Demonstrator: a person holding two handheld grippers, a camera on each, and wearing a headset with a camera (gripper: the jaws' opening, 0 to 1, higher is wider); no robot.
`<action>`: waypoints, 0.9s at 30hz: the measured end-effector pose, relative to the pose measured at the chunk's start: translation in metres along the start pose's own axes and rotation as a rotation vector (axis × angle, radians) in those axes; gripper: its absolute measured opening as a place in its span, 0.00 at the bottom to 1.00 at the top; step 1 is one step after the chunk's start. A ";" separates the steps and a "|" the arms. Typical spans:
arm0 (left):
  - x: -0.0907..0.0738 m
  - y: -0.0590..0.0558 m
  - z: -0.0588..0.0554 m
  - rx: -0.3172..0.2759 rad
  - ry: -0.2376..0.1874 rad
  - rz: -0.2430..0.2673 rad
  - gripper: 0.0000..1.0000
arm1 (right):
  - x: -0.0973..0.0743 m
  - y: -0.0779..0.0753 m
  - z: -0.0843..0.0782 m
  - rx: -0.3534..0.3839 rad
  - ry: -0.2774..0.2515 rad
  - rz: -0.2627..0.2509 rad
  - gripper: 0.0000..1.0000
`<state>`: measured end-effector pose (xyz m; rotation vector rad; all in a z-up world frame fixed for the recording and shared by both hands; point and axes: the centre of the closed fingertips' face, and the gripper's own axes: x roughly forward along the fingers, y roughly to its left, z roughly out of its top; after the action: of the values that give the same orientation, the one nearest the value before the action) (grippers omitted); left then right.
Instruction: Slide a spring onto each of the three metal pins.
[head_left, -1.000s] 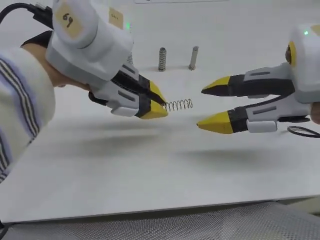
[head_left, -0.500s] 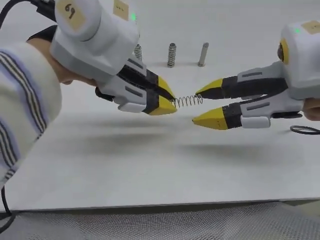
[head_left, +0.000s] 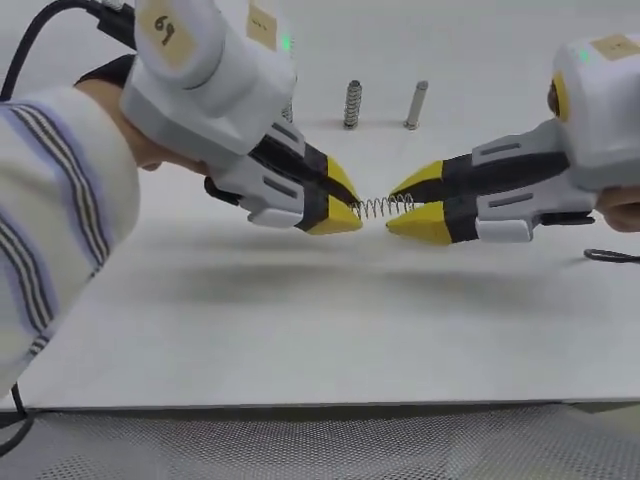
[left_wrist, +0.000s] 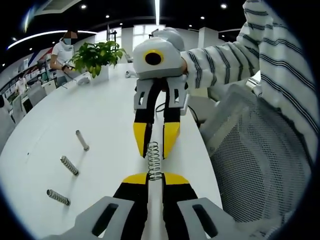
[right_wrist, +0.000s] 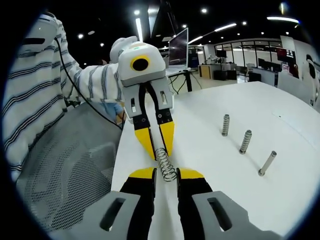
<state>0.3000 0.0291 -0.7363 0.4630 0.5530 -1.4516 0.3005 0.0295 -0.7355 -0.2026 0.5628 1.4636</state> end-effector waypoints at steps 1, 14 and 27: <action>0.001 0.000 -0.001 0.000 0.000 0.003 0.02 | 0.000 0.000 0.000 0.003 0.003 0.004 0.12; 0.003 -0.002 -0.014 -0.029 0.004 0.001 0.02 | 0.002 0.006 -0.002 -0.021 0.043 0.050 0.09; 0.011 0.002 -0.015 -0.069 -0.044 0.046 0.02 | -0.001 0.004 0.000 -0.091 0.167 0.028 0.08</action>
<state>0.3015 0.0299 -0.7553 0.3857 0.5525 -1.3913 0.2965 0.0293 -0.7345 -0.3932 0.6364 1.5095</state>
